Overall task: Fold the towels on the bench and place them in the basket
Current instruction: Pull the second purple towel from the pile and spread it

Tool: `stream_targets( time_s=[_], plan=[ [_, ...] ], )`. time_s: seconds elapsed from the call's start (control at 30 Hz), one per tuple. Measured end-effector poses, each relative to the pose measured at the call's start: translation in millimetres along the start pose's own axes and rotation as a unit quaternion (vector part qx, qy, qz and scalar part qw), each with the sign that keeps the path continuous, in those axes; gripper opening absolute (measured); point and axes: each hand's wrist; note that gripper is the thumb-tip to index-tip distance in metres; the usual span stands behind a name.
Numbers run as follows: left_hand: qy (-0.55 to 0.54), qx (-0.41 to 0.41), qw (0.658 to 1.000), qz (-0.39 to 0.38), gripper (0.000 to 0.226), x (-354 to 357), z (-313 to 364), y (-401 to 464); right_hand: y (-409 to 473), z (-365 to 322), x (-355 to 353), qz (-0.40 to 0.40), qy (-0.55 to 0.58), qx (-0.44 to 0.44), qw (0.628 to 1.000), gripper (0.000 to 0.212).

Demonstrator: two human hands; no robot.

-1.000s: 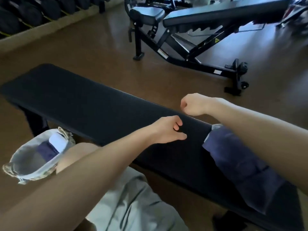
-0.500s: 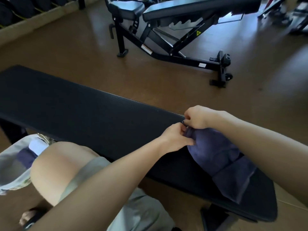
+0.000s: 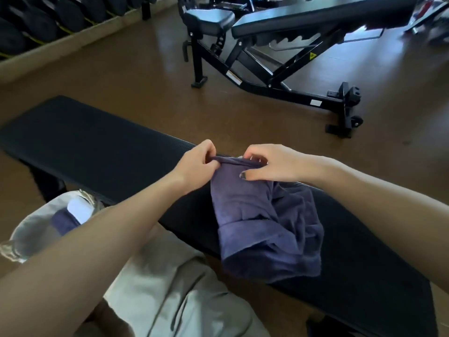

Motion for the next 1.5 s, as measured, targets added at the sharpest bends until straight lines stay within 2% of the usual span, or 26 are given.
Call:
stream_targets(
  time_s=[0.13,0.27,0.33,0.43,0.5,0.57,0.67,0.73,0.8,0.83,0.87,0.93,0.97,1.07,1.13,1.17,1.23,1.27,1.4,1.5],
  plan=[
    [0.03,-0.053,0.997,0.046,0.016,-20.0,-29.2,4.3,25.4,-7.6,21.2,0.018,0.042,-0.017,0.999,0.033],
    [0.01,-0.07,0.996,0.049,0.012,-29.7,-41.2,5.1,39.5,-17.7,33.6,0.074,0.063,-0.04,0.994,0.015],
    [-0.025,-0.064,0.998,0.005,0.013,-33.2,-42.9,3.0,45.6,-24.2,40.2,0.111,0.054,-0.055,0.991,0.009],
    [-0.098,-0.039,0.989,-0.105,0.058,-36.1,-40.4,-4.4,57.5,-33.5,44.8,0.176,0.074,-0.067,0.979,0.015],
    [-0.089,-0.018,0.986,-0.141,0.072,-37.0,-37.8,-7.8,64.5,-40.4,40.8,0.186,0.102,-0.039,0.976,0.016],
    [-0.035,-0.009,0.99,-0.134,0.062,-37.4,-38.0,-7.6,69.2,-45.8,33.7,0.165,0.131,-0.01,0.978,0.013],
    [0.038,0.016,0.996,-0.081,0.039,-39.0,-42.6,-5.5,67.9,-56.4,21.1,0.109,0.211,0.013,0.971,0.009],
    [0.08,0.039,0.994,-0.061,0.034,-40.4,-47.7,-3.3,64.1,-61.0,13.9,0.009,0.288,0.032,0.957,0.009],
    [0.106,0.05,0.991,-0.066,0.034,-41.7,-50.6,-2.9,61.0,-61.6,10.6,-0.116,0.358,0.061,0.925,0.014],
    [0.111,0.056,0.99,-0.07,0.033,-42.5,-51.9,-3.5,60.1,-60.6,10.5,-0.143,0.371,0.077,0.914,0.017],
    [0.112,0.062,0.989,-0.071,0.034,-43.2,-53.3,-3.9,62.2,-57.3,12.2,-0.135,0.363,0.098,0.917,0.018],
    [0.108,0.073,0.99,-0.061,0.032,-46.2,-54.5,-5.5,65.0,-48.6,18.2,-0.081,0.271,0.141,0.949,0.018],
    [0.106,0.075,0.99,-0.06,0.029,-48.1,-54.6,-6.5,63.6,-47.9,20.6,-0.081,0.225,0.155,0.959,0.019],
    [0.13,0.097,0.984,-0.074,0.025,-51.1,-56.8,-7.9,60.2,-48.8,26.5,-0.148,0.243,0.184,0.941,0.033],
    [0.157,0.117,0.978,-0.069,0.024,-51.1,-58.4,-9.5,59.5,-52.0,25.4,-0.156,0.254,0.194,0.935,0.034],
    [0.17,0.128,0.975,-0.065,0.024,-51.0,-58.4,-10.3,59.8,-52.9,24.6,-0.146,0.247,0.202,0.936,0.038],
    [0.192,0.149,0.969,-0.05,0.025,-51.0,-57.9,-11.5,66.4,-48.9,25.7,-0.111,0.216,0.214,0.946,0.063],
    [0.198,0.155,0.967,-0.041,0.026,-51.1,-57.3,-12.3,69.8,-48.6,27.5,-0.1,0.189,0.215,0.953,0.069],
    [0.222,0.186,0.957,-0.01,0.025,-51.0,-57.6,-17.2,81.6,-59.6,36.6,-0.088,0.017,0.174,0.981,0.056],
    [0.211,0.193,0.958,-0.006,0.027,-53.7,-61.4,-19.2,90.8,-63.3,39.6,-0.056,-0.01,0.176,0.983,0.047]
  ],
)
Point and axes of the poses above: each hand's wrist, its own y-axis towards the middle knuckle, its own x-axis out of the palm, z = x × y, and after that the axes turned 4 degrees about y, right-handed
